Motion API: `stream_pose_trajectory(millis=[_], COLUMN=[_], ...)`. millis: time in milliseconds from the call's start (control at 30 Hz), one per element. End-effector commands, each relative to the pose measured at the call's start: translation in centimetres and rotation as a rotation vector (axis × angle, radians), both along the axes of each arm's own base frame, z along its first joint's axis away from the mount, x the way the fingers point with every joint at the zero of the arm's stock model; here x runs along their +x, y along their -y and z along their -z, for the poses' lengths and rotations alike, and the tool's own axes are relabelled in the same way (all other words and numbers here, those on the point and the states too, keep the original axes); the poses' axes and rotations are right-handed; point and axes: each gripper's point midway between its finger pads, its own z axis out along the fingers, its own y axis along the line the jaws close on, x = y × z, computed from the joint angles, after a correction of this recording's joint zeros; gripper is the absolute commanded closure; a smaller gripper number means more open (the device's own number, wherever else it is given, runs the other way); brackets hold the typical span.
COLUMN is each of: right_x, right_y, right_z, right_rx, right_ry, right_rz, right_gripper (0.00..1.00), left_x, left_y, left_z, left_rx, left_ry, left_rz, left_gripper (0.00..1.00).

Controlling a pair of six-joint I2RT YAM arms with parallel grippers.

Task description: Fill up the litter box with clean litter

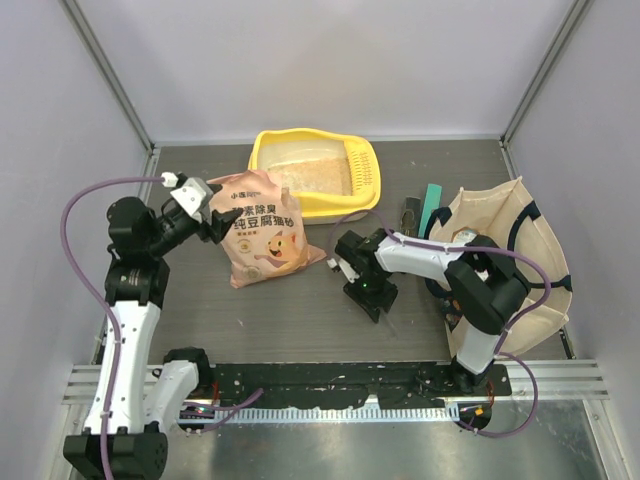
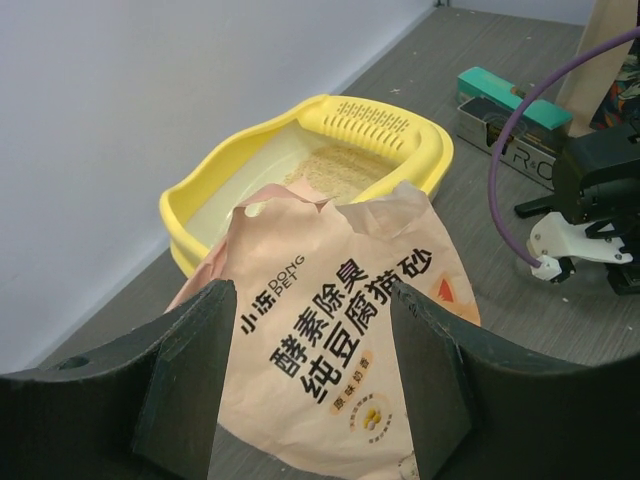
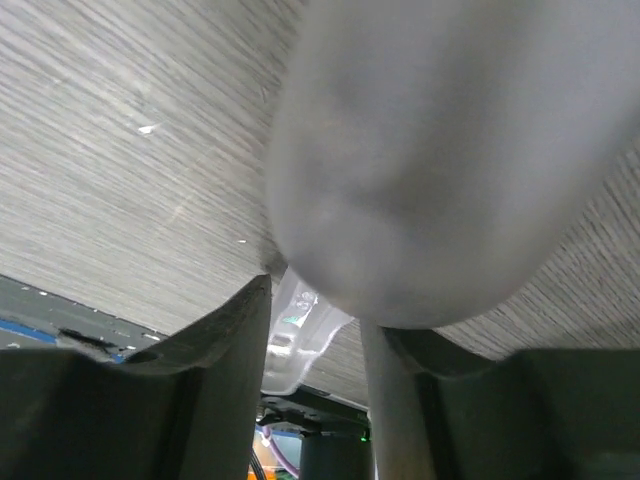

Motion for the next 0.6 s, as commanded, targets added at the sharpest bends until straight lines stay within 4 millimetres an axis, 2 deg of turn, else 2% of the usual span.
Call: stream_pose_trajectory(millis=[0,33,100,133,167,200,233,267,300,333,367,400,433,467,500,533,567], right_x=[0.9,1.1,2.4,2.7,4.5,5.9,6.4,8.3,8.8,8.3,9.7,10.5,9.8,10.8,11.0,11.5,11.6], right_y=[0.1,0.4,0.1,0.4,-0.2,0.2,0.8,0.4,0.1,0.1,-0.4,0.1,-0.4,-0.9,-0.7,-0.8,-2.1], right_z=[0.0,-0.4,-2.1,-3.2,-5.3,-7.2,-8.8,-11.7,-13.2,-14.4,-17.1,-18.1,-18.7,-21.0,-21.7,-21.6,-23.5], right_rx=[-0.005,-0.007,0.018,0.021,0.060,0.061,0.064,0.115,0.161,0.200,0.257,0.283,0.340,0.400,0.427,0.435,0.535], right_ry=[0.062,0.064,0.106,0.113,0.159,0.221,0.226,0.283,0.290,0.252,0.302,0.310,0.245,0.289,0.274,0.255,0.261], right_rz=[-0.015,-0.015,-0.008,-0.018,-0.006,-0.003,-0.049,-0.044,-0.074,-0.092,-0.129,-0.121,-0.138,-0.230,-0.240,-0.240,-0.254], right_gripper=[0.61,0.79,0.92,0.98,0.98,0.99,0.99,0.99,0.99,0.99,0.99,0.98,0.99,0.98,0.98,0.99,0.99], left_x=[0.8,1.0,1.4,1.1,1.0,0.6,0.5,0.3,-0.4,-0.6,-0.8,-1.3,-0.7,-0.6,-1.3,-0.9,-0.2], left_y=[1.2,1.3,1.4,2.5,2.8,3.3,3.7,4.1,4.6,5.1,5.4,6.1,6.4,6.9,8.5,8.8,9.5], left_z=[-2.2,-2.4,-2.2,-2.4,-2.6,-3.8,-4.3,-4.7,-5.9,-5.9,-6.1,-6.6,-5.9,-5.6,-6.2,-4.9,-4.3], left_rx=[-0.022,-0.021,-0.018,-0.014,-0.010,-0.008,-0.008,-0.006,0.015,0.026,0.043,0.058,0.115,0.162,0.211,0.332,0.372], left_ry=[0.060,0.075,0.074,0.085,0.093,0.117,0.125,0.130,0.175,0.182,0.208,0.237,0.262,0.284,0.333,0.385,0.394], left_rz=[0.063,0.066,0.079,0.124,0.145,0.177,0.197,0.221,0.279,0.323,0.354,0.391,0.400,0.413,0.462,0.462,0.468], left_gripper=[0.34,0.34,0.34,0.34,0.34,0.34,0.34,0.34,0.34,0.34,0.34,0.34,0.33,0.33,0.33,0.33,0.32])
